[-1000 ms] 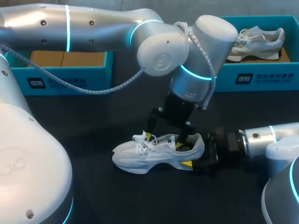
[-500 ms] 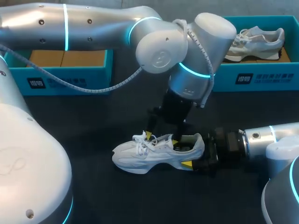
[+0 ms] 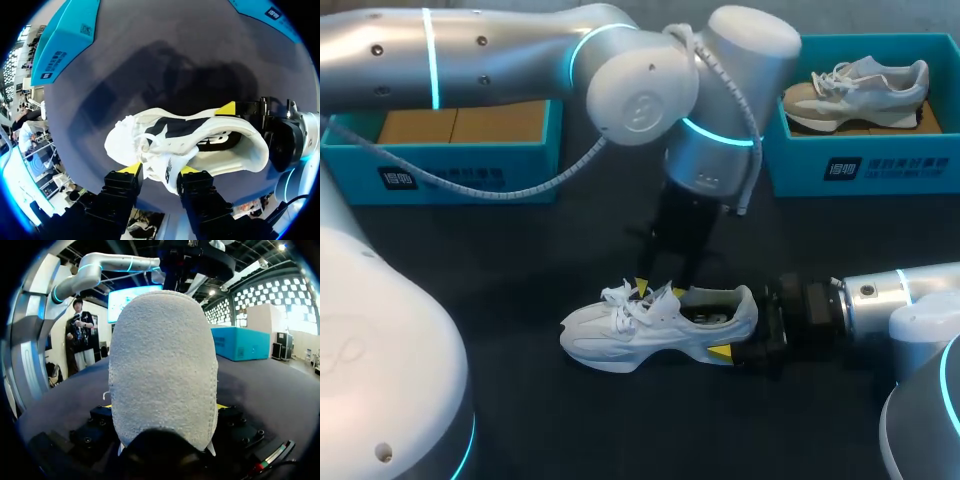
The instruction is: Take the shoe out of the shoebox, open the shoe tongue, remove and reinsert the insole, then place the shoe into the shoebox
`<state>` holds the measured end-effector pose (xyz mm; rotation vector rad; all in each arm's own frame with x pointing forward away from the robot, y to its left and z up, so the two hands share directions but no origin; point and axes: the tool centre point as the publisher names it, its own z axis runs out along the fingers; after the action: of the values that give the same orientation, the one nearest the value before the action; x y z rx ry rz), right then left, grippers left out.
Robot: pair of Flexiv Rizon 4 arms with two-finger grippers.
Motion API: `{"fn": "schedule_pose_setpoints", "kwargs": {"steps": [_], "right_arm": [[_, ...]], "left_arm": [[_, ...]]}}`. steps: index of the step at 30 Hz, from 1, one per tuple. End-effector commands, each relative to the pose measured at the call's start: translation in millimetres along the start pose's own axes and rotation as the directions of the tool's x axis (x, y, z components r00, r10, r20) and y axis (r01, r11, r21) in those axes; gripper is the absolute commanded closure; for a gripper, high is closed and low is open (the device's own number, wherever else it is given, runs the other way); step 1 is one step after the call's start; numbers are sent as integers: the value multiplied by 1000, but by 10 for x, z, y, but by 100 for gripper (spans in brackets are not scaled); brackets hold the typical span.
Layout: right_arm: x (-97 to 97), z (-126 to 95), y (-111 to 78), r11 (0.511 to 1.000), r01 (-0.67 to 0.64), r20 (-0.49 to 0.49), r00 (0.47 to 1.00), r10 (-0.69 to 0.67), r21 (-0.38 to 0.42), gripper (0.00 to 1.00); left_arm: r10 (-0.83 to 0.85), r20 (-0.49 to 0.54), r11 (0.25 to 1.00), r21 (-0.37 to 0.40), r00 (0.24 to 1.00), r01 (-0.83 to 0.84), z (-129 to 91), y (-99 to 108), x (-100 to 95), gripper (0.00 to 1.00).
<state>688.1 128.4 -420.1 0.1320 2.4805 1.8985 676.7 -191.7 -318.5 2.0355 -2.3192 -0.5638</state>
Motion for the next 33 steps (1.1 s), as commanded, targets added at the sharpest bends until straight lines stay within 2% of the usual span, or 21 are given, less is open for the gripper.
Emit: {"fn": "schedule_pose_setpoints", "kwargs": {"steps": [1, 2, 4, 9, 14, 22, 30, 33], "right_arm": [[2, 1, 3, 1000, -1, 0, 1000, 1, 5, 100], [2, 1, 3, 1000, -1, 0, 1000, 1, 5, 100], [2, 1, 3, 1000, -1, 0, 1000, 1, 5, 100], [2, 1, 3, 1000, -1, 0, 1000, 1, 5, 100], [2, 1, 3, 1000, -1, 0, 1000, 1, 5, 100], [2, 1, 3, 1000, -1, 0, 1000, 1, 5, 100], [2, 1, 3, 1000, -1, 0, 1000, 1, 5, 100], [2, 1, 3, 1000, -1, 0, 1000, 1, 5, 100]], "left_arm": [[4, -40, 1000, -6, 999, -5, 23, 5, -72, 65], [11, -50, 1000, -10, 999, -12, 28, 15, -80, 69], [15, -58, 1000, -13, 998, -16, 37, 26, -83, 85], [30, -95, 999, -34, 995, -33, 63, 41, -80, 100], [45, -154, 998, -41, 987, -52, 60, 71, -104, 100], [66, -262, 996, -34, 963, -77, -4, 117, -255, 100], [1, -349, 1000, 0, 937, -1, -78, 148, -440, 100], [-28, -370, 1000, -15, 929, 25, -52, 143, -504, 100]]}}
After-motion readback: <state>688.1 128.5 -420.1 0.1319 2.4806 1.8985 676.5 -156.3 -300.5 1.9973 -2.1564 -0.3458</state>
